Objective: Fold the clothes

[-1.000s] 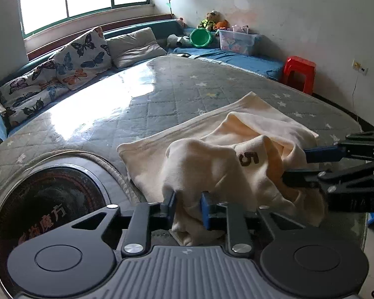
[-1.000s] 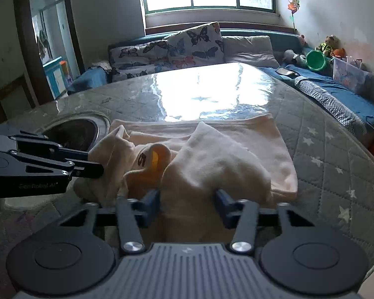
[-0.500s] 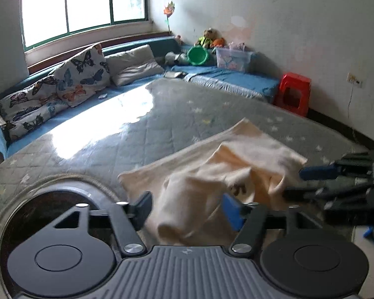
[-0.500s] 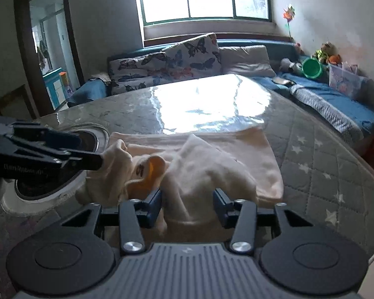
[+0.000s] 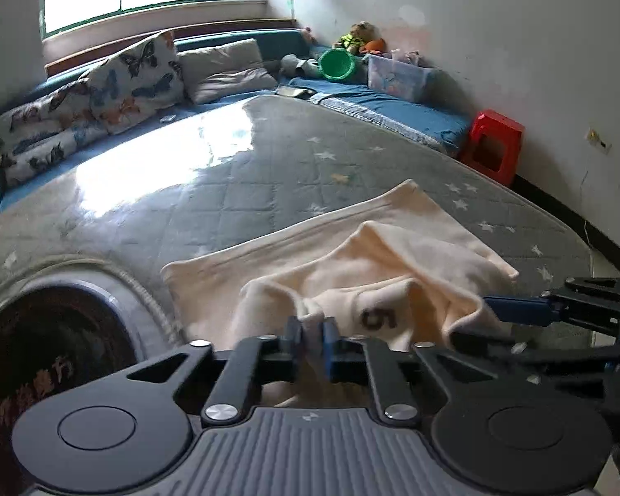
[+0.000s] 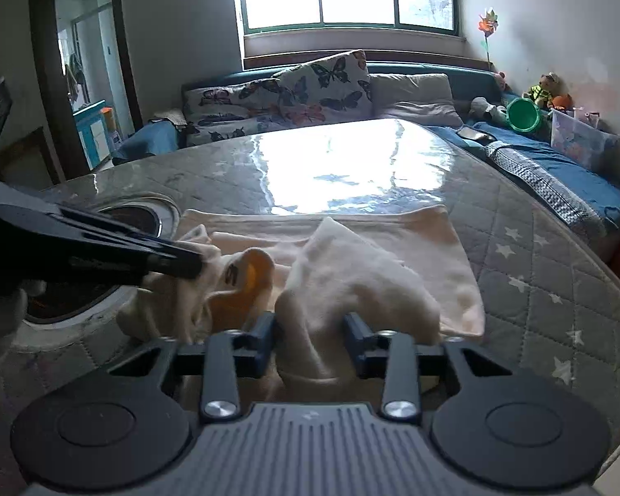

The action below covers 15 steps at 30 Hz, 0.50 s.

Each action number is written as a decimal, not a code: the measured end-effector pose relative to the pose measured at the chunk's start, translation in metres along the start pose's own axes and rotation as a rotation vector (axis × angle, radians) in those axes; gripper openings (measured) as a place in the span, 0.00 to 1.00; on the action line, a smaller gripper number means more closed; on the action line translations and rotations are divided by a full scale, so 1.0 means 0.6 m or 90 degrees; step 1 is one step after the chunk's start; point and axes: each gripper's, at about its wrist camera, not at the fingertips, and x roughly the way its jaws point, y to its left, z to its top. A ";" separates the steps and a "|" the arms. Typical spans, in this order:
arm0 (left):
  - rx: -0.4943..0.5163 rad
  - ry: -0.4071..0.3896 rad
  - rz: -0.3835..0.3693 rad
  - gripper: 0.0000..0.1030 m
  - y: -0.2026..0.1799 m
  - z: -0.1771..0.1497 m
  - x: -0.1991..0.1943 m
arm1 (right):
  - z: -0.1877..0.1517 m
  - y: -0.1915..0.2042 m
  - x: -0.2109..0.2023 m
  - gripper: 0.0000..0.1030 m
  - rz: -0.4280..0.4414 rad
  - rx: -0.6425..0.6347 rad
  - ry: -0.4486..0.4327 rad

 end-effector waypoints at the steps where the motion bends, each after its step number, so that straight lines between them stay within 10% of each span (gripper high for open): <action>1: -0.007 -0.005 0.002 0.08 0.009 -0.002 -0.006 | 0.000 -0.003 -0.001 0.20 0.001 0.004 0.000; 15: -0.058 -0.082 0.120 0.07 0.140 -0.020 -0.123 | 0.072 0.051 -0.005 0.08 0.079 0.021 -0.056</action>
